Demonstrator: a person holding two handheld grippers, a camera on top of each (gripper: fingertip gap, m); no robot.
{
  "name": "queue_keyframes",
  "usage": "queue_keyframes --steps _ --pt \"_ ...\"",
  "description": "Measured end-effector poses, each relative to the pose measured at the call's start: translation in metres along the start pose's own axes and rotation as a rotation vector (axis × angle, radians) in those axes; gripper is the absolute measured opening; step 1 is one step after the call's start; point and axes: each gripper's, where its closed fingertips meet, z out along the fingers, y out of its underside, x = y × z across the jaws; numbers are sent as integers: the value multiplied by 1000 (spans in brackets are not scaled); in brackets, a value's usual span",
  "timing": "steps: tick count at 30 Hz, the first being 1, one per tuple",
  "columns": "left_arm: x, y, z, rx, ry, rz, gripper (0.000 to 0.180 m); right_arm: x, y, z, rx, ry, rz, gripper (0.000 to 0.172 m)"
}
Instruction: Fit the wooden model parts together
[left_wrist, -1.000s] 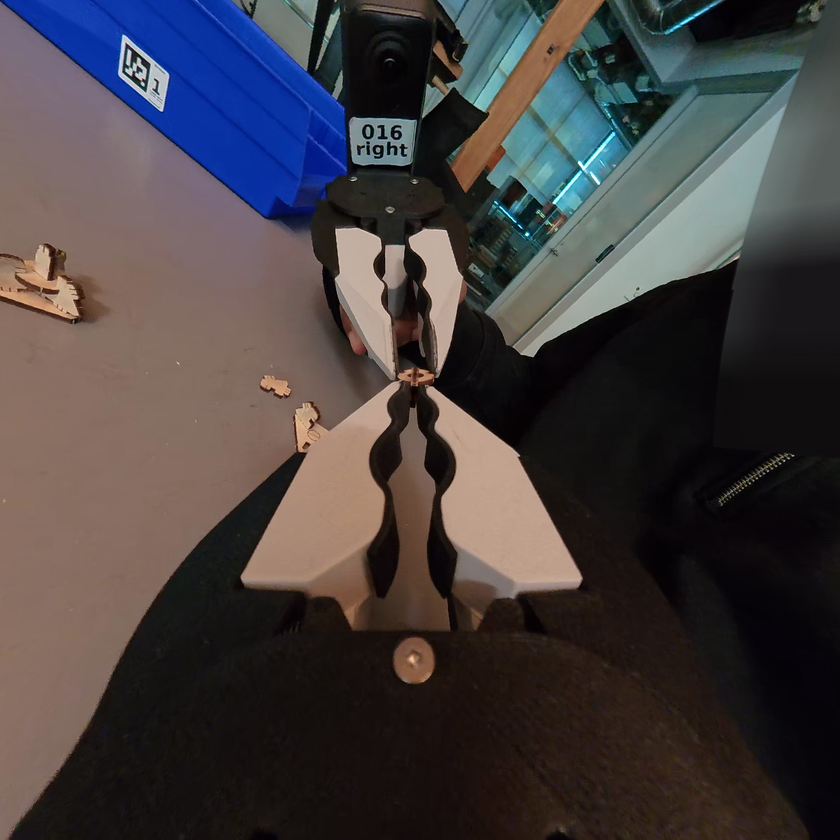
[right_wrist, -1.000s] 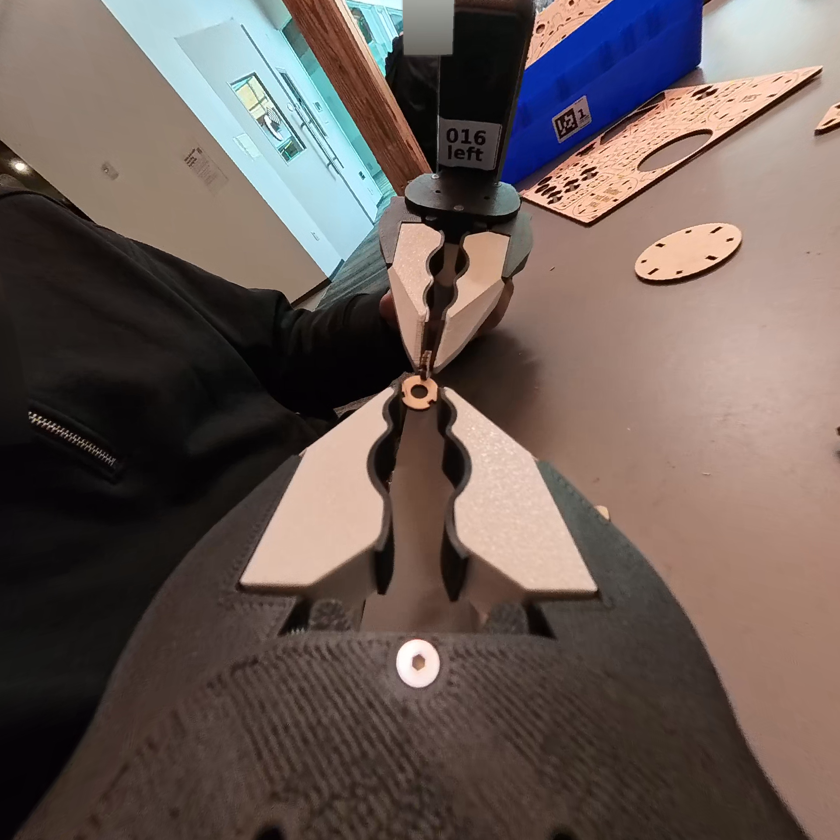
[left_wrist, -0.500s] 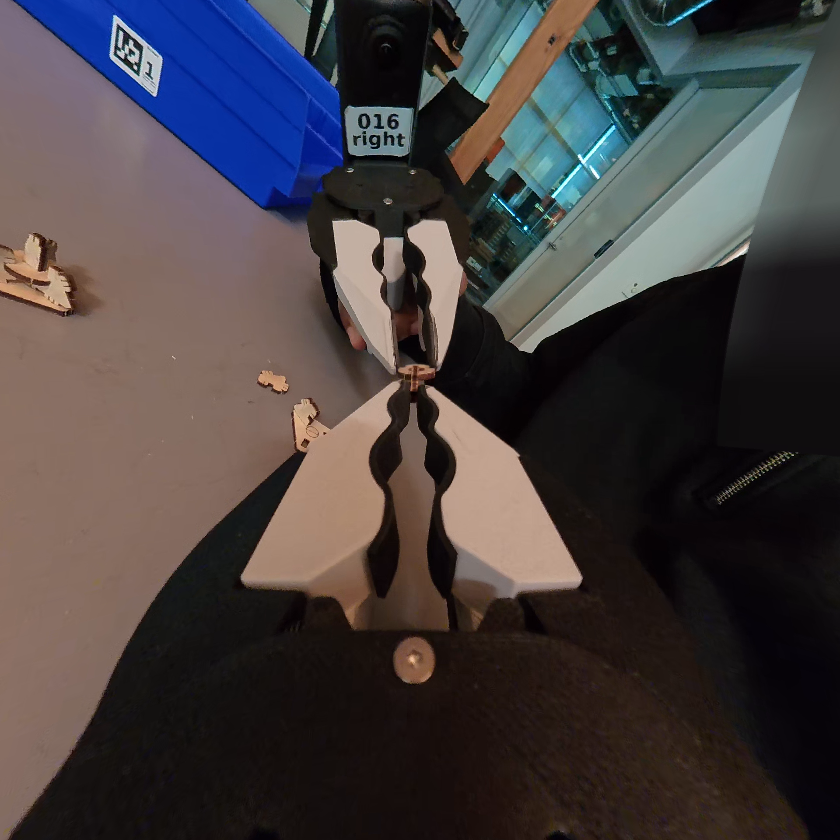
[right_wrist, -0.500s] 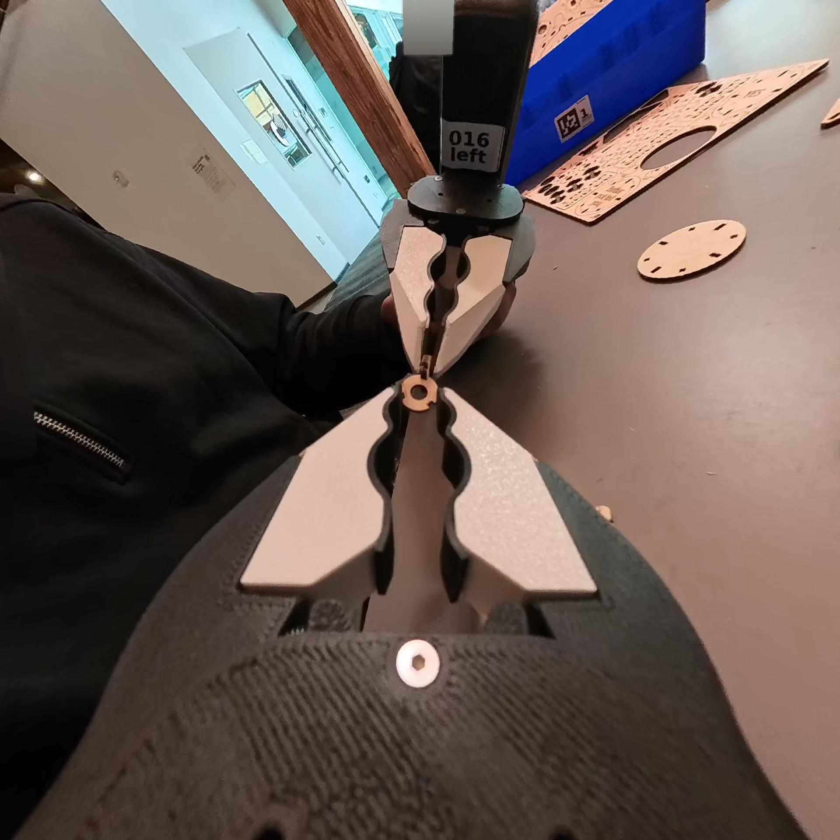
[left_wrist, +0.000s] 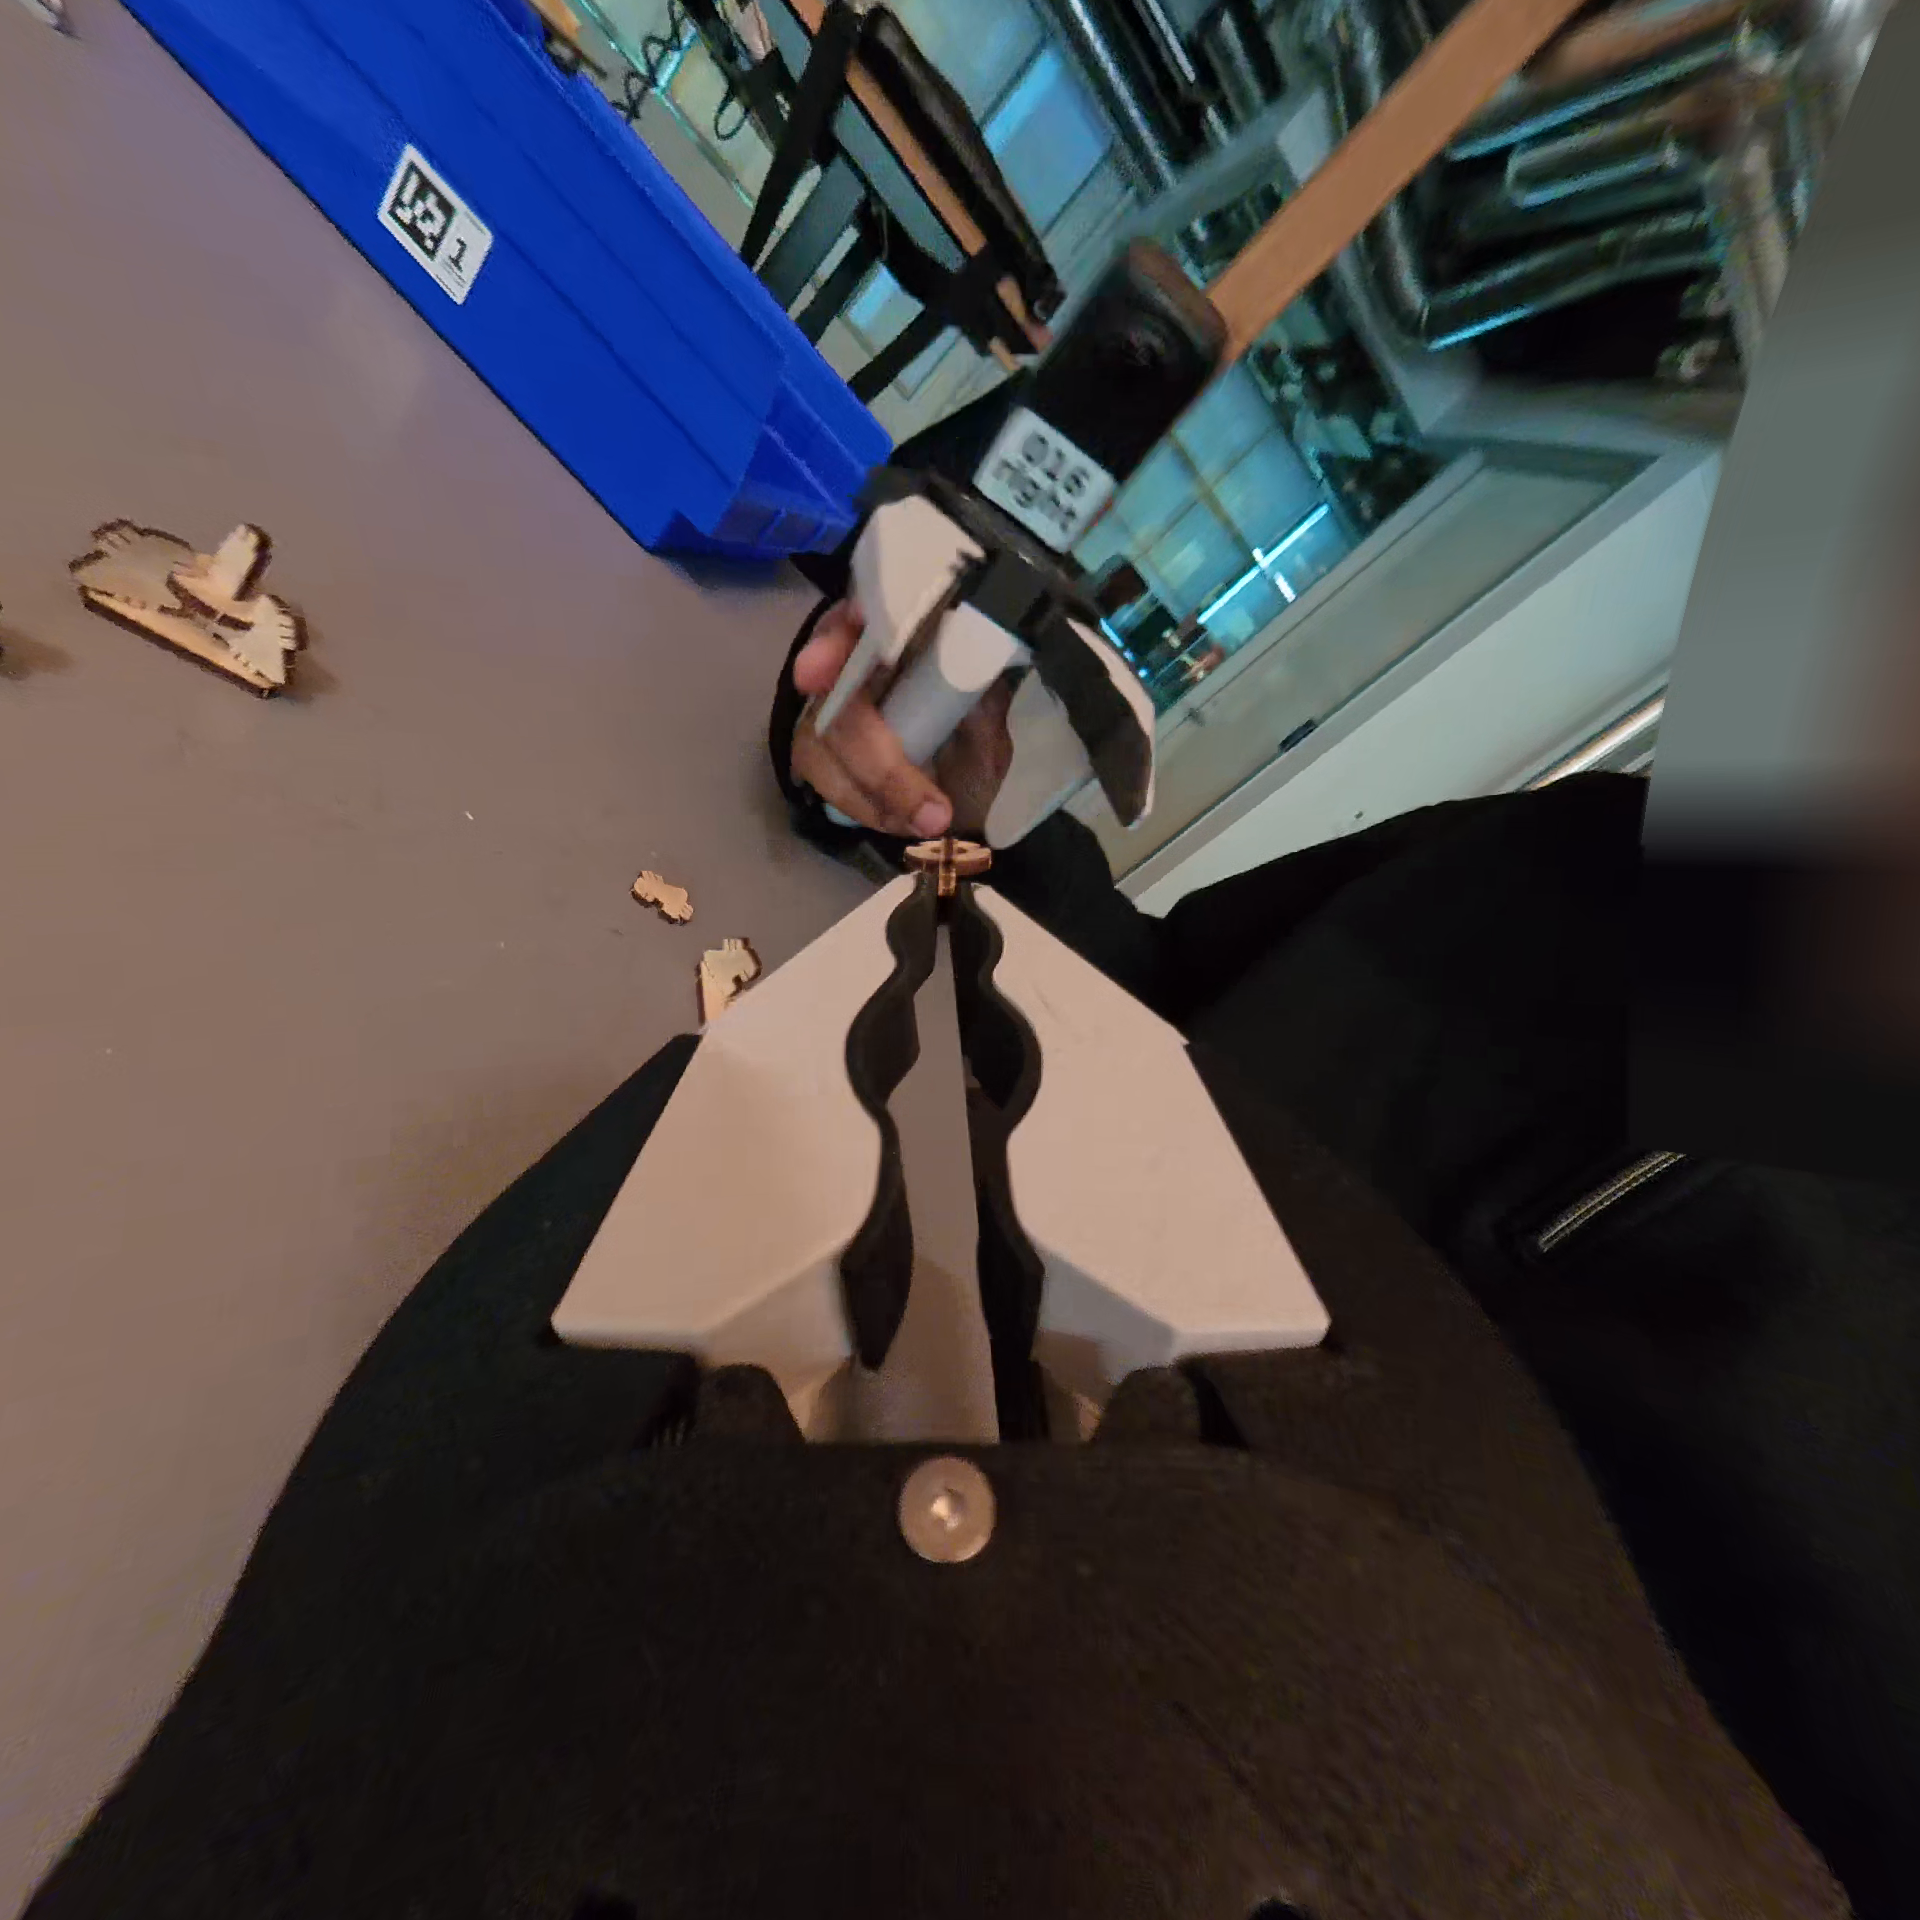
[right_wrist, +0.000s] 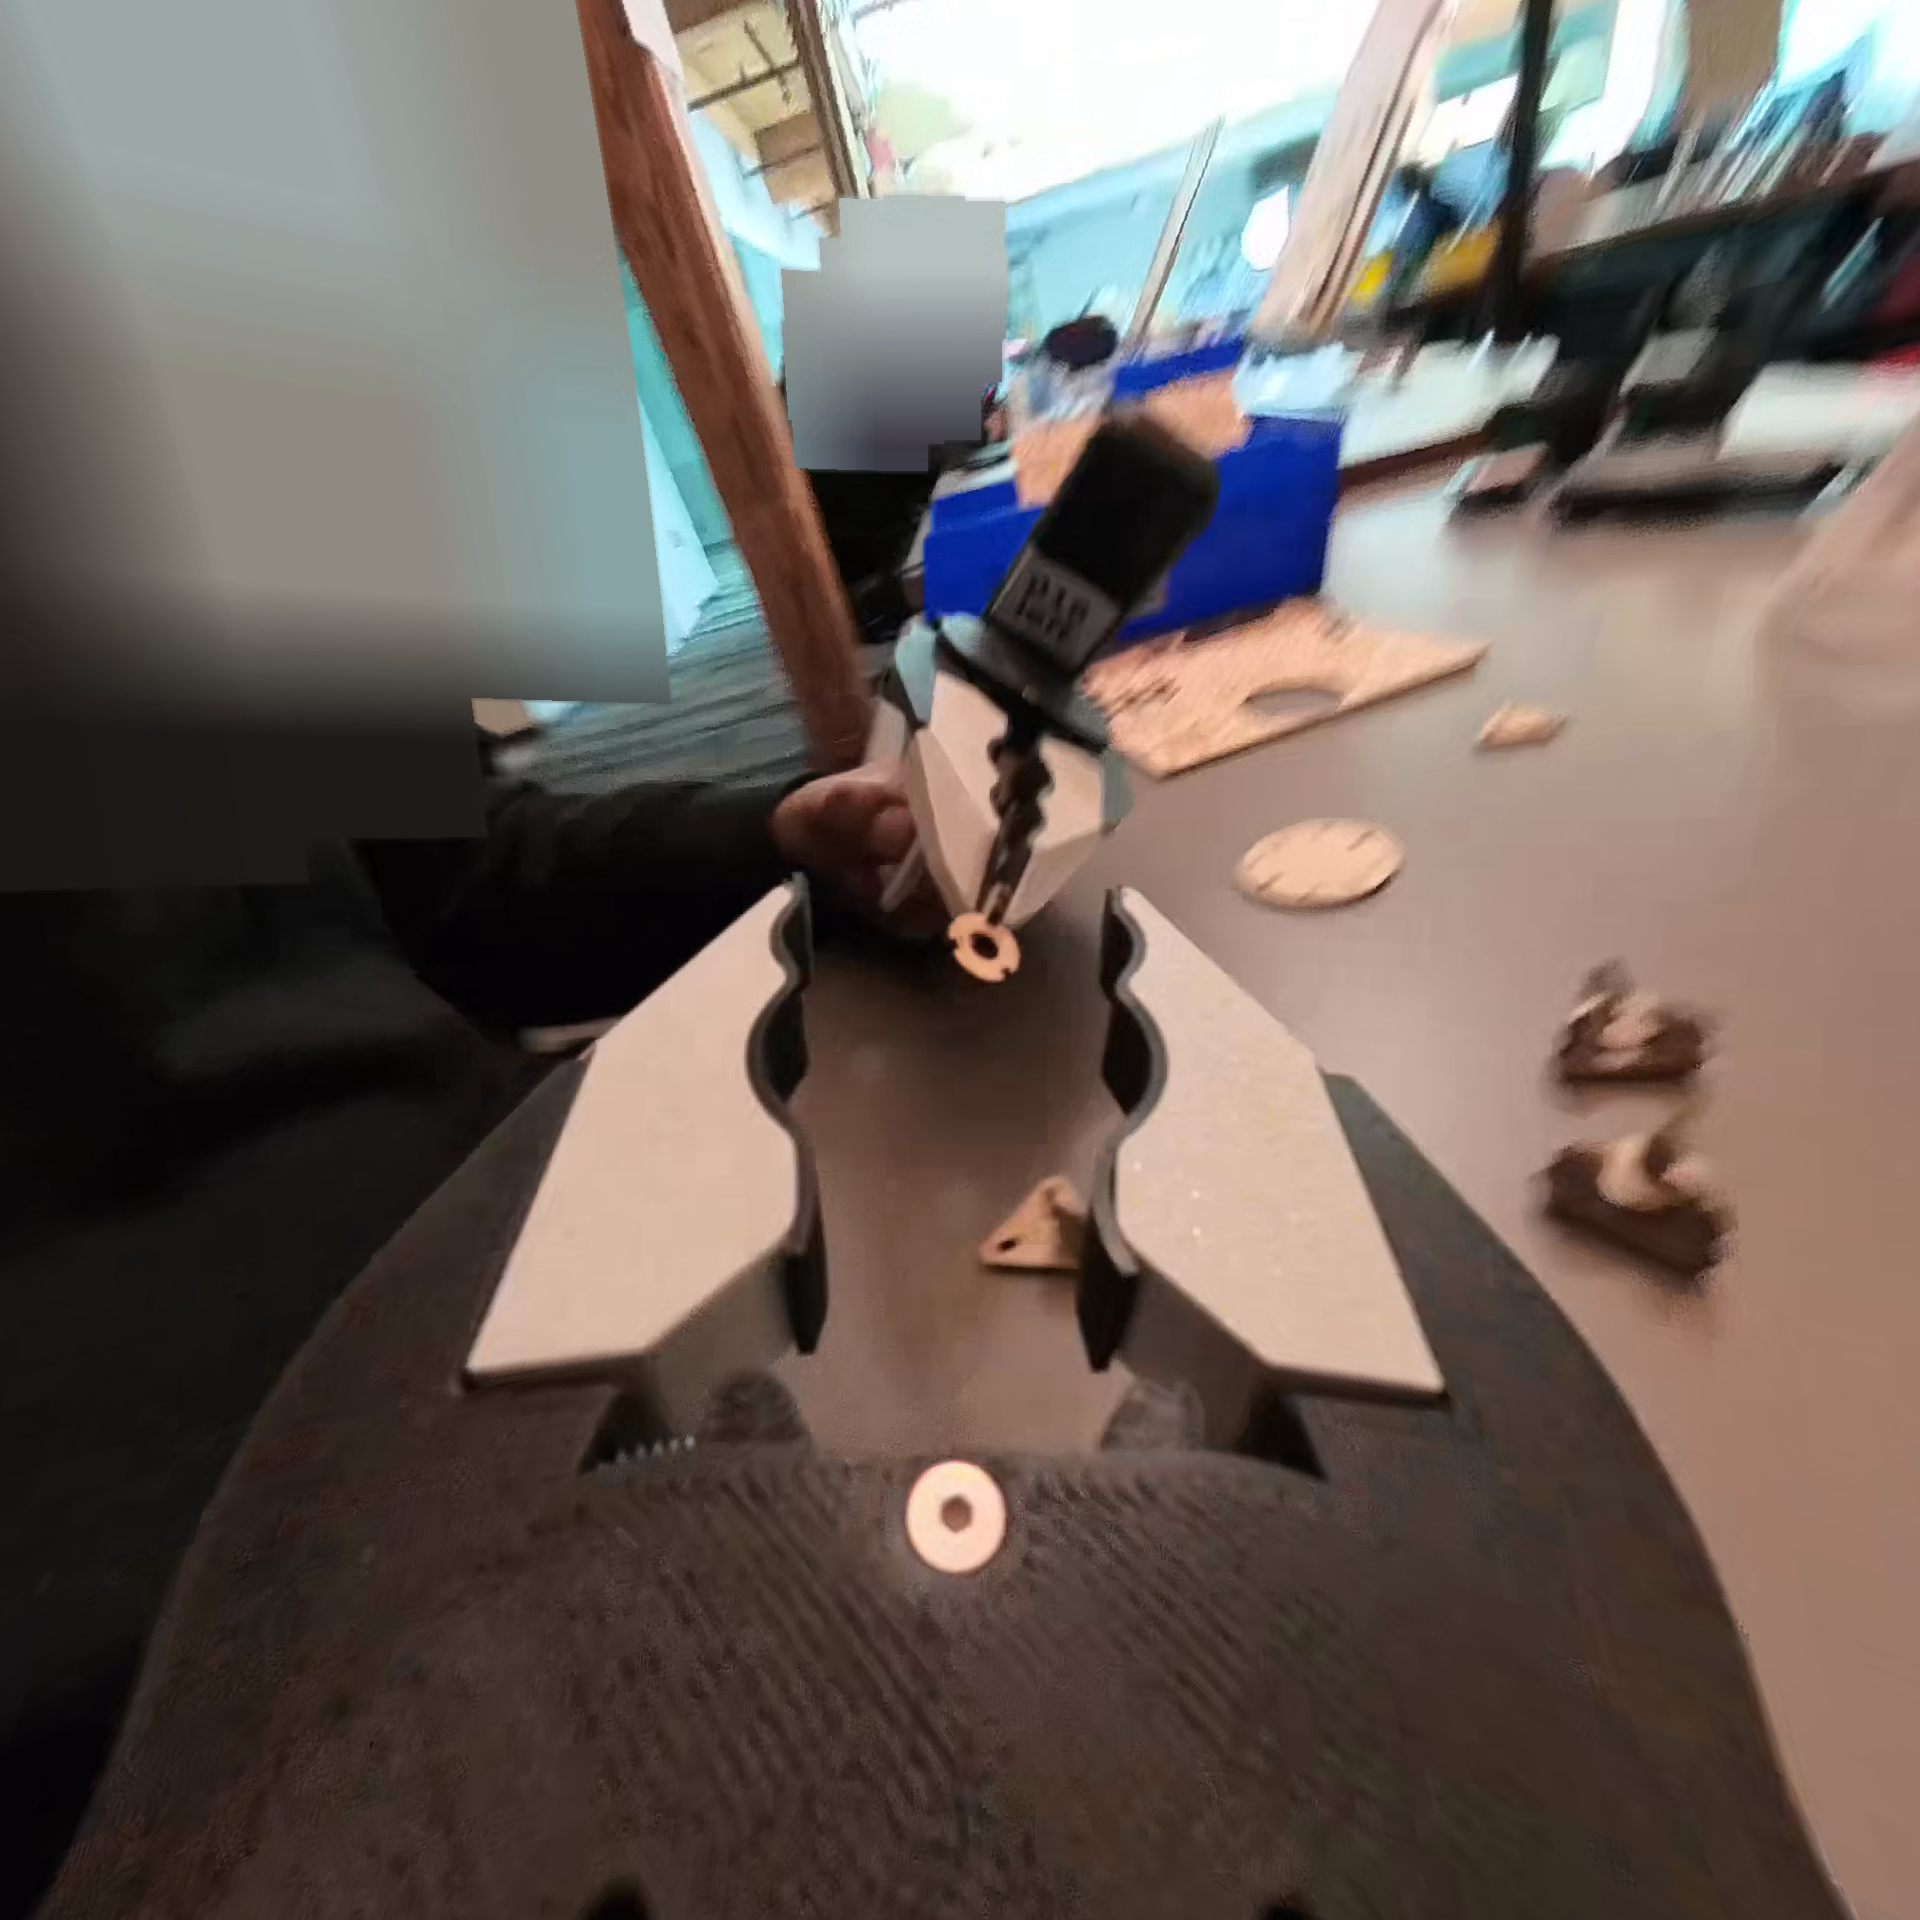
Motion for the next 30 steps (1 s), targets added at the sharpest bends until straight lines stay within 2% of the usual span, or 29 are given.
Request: queue_keyframes --steps 2,4,6,8,11,15,19,23,30 --pt "-1 -1 -1 8 10 -23 1 2 -4 -2 1 146 -288 54" --pt "-1 -1 -1 9 20 -37 1 1 -3 0 -20 272 -535 43" --pt "0 -1 -1 11 32 -50 1 -1 2 4 -28 359 -731 31" --pt "0 -2 -2 18 40 -58 1 -1 13 9 -74 388 -846 27" --pt "1 -2 -3 17 51 -70 0 4 21 12 -134 396 -820 36" --pt "1 2 -1 -12 57 -77 0 2 18 10 -113 389 -826 21" --pt "2 5 1 -35 61 -84 1 0 24 12 -137 367 -839 20" --pt "2 9 3 -60 57 -83 1 -2 27 13 -147 355 -854 3" --pt "2 9 3 -67 58 -91 1 -4 30 14 -164 319 -820 0"
